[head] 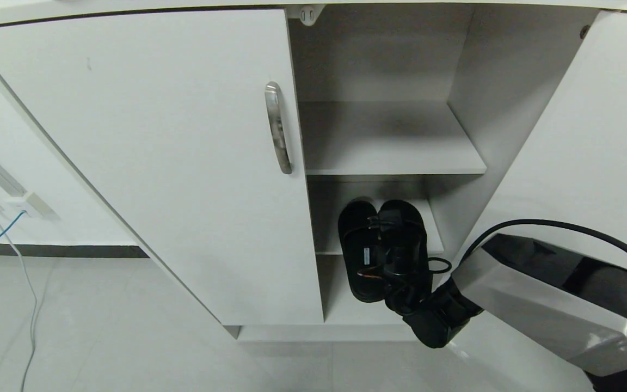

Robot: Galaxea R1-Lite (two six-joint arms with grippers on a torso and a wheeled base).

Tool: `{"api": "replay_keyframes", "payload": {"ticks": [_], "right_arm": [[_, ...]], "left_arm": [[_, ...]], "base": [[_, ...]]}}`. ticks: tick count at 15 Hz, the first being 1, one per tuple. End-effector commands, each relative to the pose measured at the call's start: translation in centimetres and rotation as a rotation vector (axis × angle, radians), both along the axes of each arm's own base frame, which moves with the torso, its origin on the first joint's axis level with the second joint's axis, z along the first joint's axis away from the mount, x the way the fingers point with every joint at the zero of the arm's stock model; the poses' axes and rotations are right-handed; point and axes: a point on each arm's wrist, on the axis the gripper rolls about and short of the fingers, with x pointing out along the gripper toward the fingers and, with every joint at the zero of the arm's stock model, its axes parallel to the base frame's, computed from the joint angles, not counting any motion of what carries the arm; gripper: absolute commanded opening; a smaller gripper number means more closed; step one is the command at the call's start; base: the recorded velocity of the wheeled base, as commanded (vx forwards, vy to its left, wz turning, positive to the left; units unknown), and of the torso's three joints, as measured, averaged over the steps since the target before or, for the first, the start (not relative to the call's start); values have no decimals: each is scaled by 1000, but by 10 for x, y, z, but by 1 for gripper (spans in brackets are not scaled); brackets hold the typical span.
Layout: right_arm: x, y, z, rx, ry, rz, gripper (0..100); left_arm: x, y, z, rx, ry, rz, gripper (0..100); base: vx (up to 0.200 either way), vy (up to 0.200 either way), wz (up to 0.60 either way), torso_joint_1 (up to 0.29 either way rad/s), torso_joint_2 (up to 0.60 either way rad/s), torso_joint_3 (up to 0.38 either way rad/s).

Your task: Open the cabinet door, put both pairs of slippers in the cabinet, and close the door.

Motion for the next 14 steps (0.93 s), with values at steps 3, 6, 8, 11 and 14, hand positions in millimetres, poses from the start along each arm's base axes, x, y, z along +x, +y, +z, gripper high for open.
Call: {"api": "replay_keyframes", "payload": {"ticks": [3, 6, 8, 11, 14], "right_arm": [[20, -2, 9, 18, -22, -19, 0], [31, -5, 15, 29, -27, -37, 0], [44, -7, 13, 38, -30, -56, 0], [52, -7, 13, 39, -25, -65, 0], [62, -2, 19, 90, -23, -77, 0]], "left_arm": [[0, 0, 0, 1, 1, 2, 0], [0, 0, 0, 1, 1, 3, 0], [0, 0, 0, 1, 1, 3, 0], [0, 0, 0, -1, 1, 3, 0], [0, 0, 0, -1, 1, 3, 0]], "base": [[0, 0, 0, 0, 0, 0], [0, 0, 0, 0, 0, 0], [0, 0, 0, 0, 0, 0], [0, 0, 0, 0, 0, 0], [0, 0, 0, 0, 0, 0]]}}
